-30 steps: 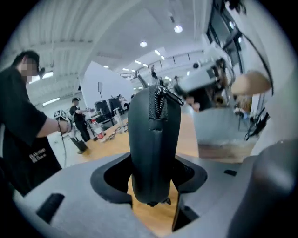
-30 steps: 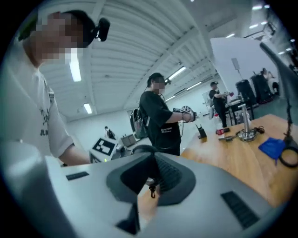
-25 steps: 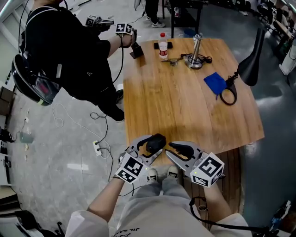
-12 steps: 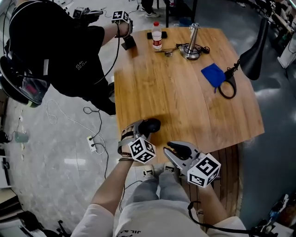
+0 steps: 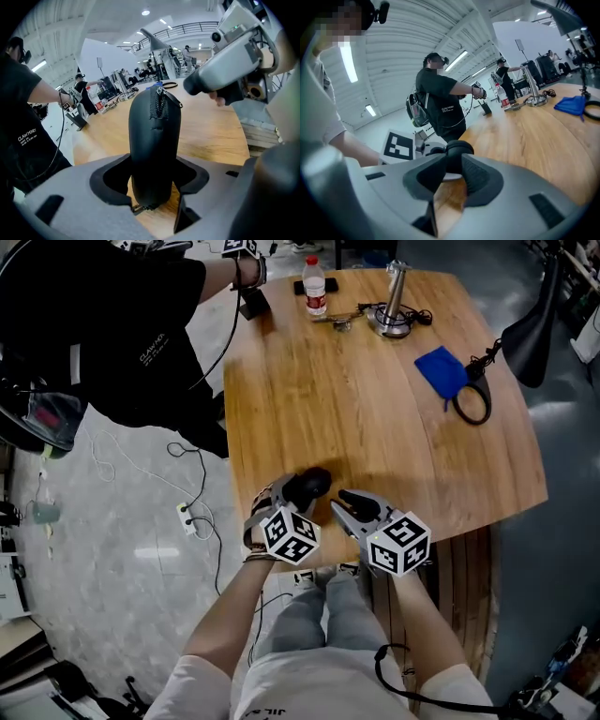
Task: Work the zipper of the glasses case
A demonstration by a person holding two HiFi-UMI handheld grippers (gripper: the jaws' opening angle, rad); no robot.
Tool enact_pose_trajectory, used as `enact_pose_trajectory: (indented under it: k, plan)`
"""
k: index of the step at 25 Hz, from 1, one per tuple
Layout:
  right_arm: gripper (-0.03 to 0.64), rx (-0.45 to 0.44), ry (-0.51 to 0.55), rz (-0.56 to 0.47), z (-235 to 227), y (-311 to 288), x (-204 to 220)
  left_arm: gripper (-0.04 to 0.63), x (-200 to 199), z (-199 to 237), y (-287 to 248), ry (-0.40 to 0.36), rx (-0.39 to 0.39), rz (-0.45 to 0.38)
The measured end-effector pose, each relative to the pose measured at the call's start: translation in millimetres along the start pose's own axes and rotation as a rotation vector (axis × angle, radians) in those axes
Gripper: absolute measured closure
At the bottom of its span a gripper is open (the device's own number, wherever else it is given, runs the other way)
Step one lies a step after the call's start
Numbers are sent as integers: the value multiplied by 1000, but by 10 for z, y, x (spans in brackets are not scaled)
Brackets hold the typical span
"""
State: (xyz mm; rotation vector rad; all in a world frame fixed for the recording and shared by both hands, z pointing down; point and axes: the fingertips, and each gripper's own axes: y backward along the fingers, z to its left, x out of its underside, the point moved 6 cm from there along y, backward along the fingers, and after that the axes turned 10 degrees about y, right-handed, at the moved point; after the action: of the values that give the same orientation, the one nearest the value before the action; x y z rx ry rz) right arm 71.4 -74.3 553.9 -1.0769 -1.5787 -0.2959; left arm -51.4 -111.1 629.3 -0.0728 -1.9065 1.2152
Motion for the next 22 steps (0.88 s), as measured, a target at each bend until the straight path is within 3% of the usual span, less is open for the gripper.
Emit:
enact_pose_trajectory:
  k: [7,12,16,22]
  plan:
    - [535,-4,-60,12,-156,-246,148,347,7,-29,-31,-16,0,7]
    - [535,25,-92,39,-318,-252,261,337,93,-158,3,-15,112,10]
    - [535,50,-94,80,-397,-266,375,296,179,-267,55,49,235,23]
    - [535,67,-95,142,-452,-291,582,296,78,-279,138,233,306,-43]
